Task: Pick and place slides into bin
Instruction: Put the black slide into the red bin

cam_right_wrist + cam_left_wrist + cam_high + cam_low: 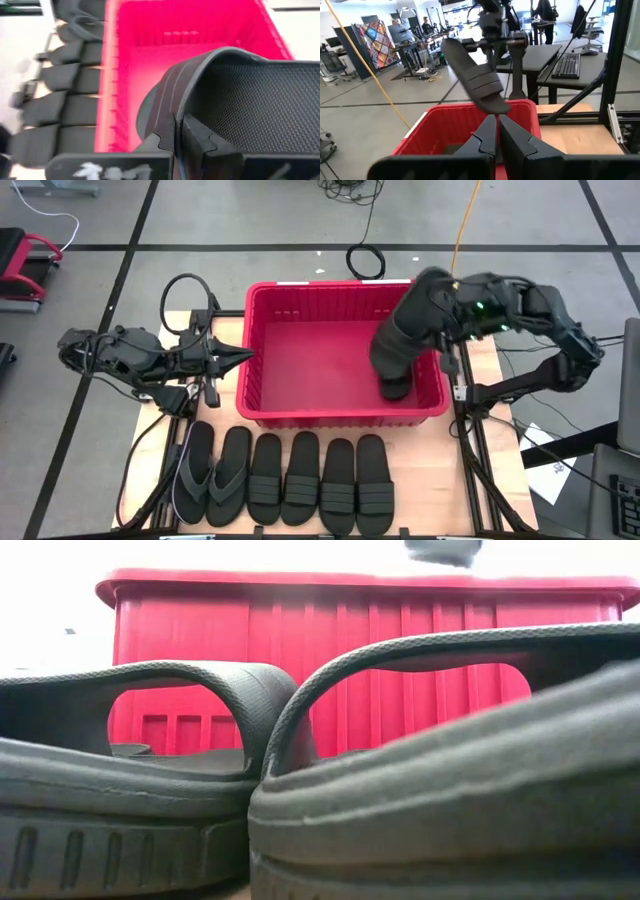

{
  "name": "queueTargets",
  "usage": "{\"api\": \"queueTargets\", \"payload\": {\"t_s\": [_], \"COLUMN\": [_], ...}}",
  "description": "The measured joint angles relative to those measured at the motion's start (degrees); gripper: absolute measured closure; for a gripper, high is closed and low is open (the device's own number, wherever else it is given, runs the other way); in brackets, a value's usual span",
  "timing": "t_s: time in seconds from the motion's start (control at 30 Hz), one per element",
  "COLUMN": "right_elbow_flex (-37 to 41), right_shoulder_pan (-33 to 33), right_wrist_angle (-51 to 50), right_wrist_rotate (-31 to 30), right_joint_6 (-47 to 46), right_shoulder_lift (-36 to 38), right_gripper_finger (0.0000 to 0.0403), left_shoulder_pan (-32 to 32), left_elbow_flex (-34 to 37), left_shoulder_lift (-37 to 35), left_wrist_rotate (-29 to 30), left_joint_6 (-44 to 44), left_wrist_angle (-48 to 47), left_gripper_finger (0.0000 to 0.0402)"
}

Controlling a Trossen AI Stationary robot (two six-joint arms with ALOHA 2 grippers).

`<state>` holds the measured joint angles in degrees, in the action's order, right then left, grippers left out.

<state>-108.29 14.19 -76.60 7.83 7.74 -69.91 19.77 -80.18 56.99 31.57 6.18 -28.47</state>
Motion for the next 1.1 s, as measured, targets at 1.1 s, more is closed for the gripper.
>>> {"api": "queueTargets", "payload": {"t_s": [1.1], "right_elbow_flex": [15.97], "right_shoulder_pan": [23.25], "right_wrist_angle": [13.58], "right_wrist_rotate": [33.34], "right_joint_6": [31.83], "right_shoulder_lift": [-29.81], "right_gripper_finger": [0.0401], "left_shoulder_pan": [-10.22], "left_elbow_flex": [-0.02], "left_shoulder_lift": [-0.13], "left_wrist_rotate": [0.07], "left_joint_6": [-0.27], "left_wrist_angle": [-6.53], "left_gripper_finger": [0.0383]}}
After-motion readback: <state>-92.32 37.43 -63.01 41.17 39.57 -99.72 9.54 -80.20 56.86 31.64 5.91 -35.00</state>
